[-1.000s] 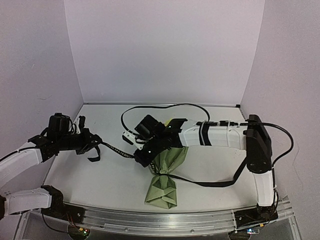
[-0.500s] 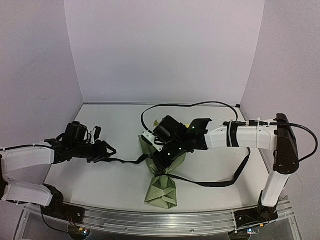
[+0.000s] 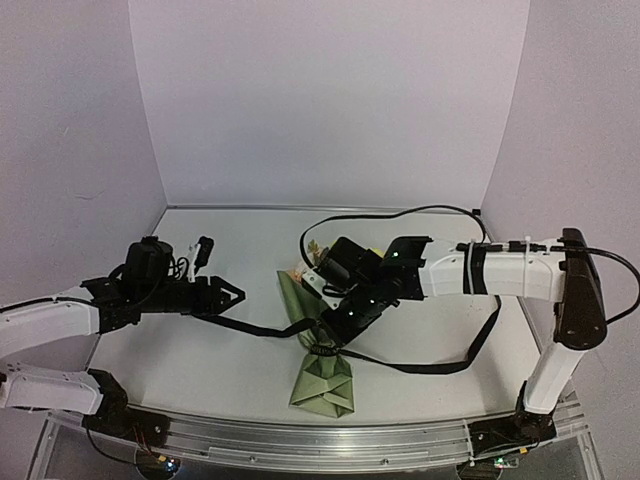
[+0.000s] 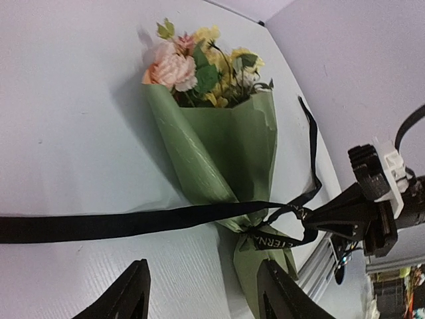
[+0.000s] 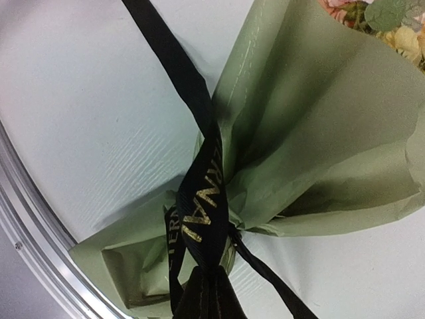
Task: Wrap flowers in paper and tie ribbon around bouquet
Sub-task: Cross the half-tied ribbon at the center of the board.
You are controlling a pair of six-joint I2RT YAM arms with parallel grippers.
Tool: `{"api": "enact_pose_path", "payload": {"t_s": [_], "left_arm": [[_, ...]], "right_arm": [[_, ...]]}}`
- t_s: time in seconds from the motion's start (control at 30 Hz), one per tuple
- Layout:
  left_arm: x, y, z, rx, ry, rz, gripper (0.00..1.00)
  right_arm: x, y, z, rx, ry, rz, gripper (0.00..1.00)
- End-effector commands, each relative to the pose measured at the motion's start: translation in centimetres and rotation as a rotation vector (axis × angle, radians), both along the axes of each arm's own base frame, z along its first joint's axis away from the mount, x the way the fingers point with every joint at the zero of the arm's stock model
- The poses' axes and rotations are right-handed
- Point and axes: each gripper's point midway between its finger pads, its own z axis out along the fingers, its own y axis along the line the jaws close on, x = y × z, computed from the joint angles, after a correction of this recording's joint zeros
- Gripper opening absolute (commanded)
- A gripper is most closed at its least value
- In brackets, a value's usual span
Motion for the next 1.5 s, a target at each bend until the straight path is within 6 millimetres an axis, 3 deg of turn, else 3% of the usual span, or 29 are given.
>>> {"api": "enact_pose_path", "payload": {"t_s": [0.0,0.23,0.5,0.77,0.97,1.23,1.47], "left_arm": [[1.1,-4.9,3.6,-0.021,-0.205,-0.132,0.52],[1.1,-11.4,1.5,0.051,-0.235,-0.282,0.45],[-1.7,-15.7,-1.0,0.052,-0.249,-0.450,0.42],[-2.8,-16.4,-1.9,0.065,-0.336,-0.523,0.46],[-3.8,-15.8,-2.7,0.091,-0.537,-0.600,0.47],[-3.8,-15.5,-4.0,0.174,-0.753,-0.673,0.48],[-2.9,-16.0,-5.5,0.233,-0.787,-0.687,0.48]], "right_arm": [[-1.0,-2.2,0.7,-0.019,0.007,-0.056,0.00],[-3.0,-3.0,-0.3,-0.039,0.023,-0.046,0.00],[-3.5,-3.5,-0.9,-0.010,-0.001,-0.069,0.00],[-3.3,-2.9,-1.1,0.035,-0.038,-0.045,0.00],[-3.1,-2.6,-0.8,0.056,-0.055,-0.031,0.00],[-3.1,-2.4,-0.7,0.069,-0.057,-0.024,0.00],[-3.3,-2.5,-0.6,0.074,-0.057,-0.017,0.00]]}}
